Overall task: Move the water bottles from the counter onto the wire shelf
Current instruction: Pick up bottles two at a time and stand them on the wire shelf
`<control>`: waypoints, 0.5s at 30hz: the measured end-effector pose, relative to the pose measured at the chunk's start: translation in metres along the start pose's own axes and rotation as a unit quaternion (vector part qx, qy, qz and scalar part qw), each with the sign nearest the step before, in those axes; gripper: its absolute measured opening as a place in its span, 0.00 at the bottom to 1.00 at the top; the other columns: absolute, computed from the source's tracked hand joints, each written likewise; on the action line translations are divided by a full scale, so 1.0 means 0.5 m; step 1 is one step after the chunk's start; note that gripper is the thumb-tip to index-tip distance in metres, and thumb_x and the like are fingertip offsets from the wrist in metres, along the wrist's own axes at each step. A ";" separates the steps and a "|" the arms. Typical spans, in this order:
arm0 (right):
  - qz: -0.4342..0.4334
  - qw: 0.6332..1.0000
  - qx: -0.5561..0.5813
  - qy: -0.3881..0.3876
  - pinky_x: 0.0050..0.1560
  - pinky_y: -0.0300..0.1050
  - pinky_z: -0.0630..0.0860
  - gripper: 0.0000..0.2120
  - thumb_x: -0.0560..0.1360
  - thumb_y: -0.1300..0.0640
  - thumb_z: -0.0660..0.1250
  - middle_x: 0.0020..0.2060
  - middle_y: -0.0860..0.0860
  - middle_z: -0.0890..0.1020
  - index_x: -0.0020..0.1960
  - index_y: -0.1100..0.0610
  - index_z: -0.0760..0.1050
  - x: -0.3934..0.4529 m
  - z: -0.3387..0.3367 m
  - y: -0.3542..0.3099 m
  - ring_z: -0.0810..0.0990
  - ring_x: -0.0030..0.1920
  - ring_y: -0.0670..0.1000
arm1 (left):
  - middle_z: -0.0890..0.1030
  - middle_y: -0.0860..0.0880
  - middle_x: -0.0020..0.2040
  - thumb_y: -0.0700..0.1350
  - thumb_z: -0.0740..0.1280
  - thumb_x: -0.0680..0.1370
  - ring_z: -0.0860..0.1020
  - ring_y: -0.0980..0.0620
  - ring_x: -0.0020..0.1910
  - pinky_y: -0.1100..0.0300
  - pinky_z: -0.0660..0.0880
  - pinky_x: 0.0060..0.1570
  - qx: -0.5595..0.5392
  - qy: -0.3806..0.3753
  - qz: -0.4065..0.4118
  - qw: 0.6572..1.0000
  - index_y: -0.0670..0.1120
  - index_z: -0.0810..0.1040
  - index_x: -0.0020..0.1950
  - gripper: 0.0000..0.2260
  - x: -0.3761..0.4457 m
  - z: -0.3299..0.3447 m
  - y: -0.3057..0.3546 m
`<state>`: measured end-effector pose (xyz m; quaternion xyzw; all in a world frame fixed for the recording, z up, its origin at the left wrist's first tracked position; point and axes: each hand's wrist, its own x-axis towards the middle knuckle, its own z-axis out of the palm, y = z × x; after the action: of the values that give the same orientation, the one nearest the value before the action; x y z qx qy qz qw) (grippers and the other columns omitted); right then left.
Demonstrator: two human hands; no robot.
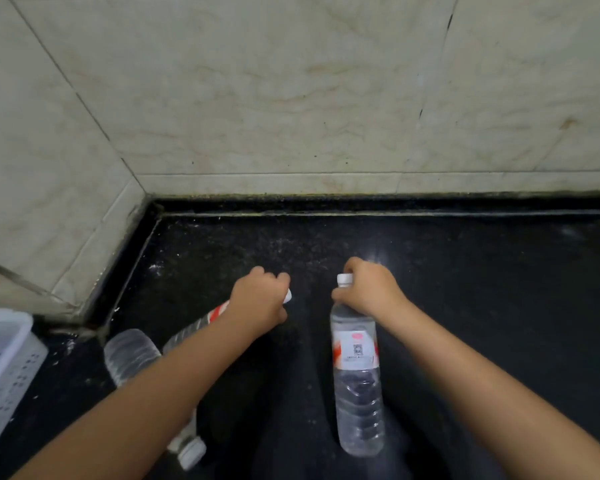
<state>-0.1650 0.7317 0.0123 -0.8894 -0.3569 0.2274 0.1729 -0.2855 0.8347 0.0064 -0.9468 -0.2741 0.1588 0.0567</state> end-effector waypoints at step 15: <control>-0.061 0.984 0.065 0.157 0.45 0.39 0.65 0.13 0.66 0.61 0.71 0.52 0.57 0.78 0.50 0.58 0.77 -0.419 -0.139 0.132 0.75 0.52 0.55 | 0.79 0.40 0.57 0.47 0.65 0.77 0.74 0.40 0.58 0.52 0.69 0.54 -0.230 0.215 0.023 0.949 0.42 0.72 0.63 0.16 -0.285 -0.140 0.182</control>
<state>-0.2261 0.5271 0.0984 -0.8774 -0.3634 0.0969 0.2979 -0.3304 0.6801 0.0933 -0.9519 -0.2625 -0.1149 -0.1089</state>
